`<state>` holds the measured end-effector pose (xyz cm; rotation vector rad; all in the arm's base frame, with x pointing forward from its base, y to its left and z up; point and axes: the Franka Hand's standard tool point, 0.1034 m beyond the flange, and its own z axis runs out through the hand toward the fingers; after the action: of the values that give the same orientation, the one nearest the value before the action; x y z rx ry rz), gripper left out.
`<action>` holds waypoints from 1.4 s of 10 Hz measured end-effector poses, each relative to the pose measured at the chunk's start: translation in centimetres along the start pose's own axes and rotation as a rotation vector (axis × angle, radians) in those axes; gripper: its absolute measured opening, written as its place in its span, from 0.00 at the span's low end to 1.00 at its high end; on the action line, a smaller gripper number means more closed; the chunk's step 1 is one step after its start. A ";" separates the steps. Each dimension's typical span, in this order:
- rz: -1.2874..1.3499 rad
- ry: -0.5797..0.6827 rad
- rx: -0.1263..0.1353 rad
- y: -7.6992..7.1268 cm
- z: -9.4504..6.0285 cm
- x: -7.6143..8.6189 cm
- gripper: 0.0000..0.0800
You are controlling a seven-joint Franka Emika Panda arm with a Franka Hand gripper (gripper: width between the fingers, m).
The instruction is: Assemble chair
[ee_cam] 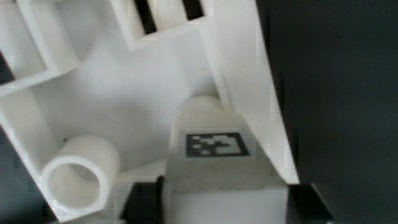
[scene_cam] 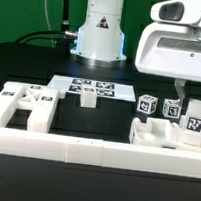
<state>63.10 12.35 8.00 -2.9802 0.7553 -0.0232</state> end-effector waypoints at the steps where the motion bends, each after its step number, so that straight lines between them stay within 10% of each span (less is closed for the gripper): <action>1: 0.100 0.000 0.003 0.0 0.0 0.0 0.36; 6: 0.375 -0.012 0.014 -0.2 0.1 -0.1 0.45; 7: 0.333 -0.013 0.013 -0.1 0.1 -0.1 0.68; 9: 0.195 -0.011 0.010 -0.2 0.0 0.0 0.79; 14: -0.316 -0.010 0.005 0.2 0.1 0.3 0.81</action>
Offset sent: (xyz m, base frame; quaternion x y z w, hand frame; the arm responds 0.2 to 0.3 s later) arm -0.0003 -0.0019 -0.0023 -0.0228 -0.0069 0.2029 0.9789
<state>63.24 12.05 7.92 -3.0585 0.2758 -0.0266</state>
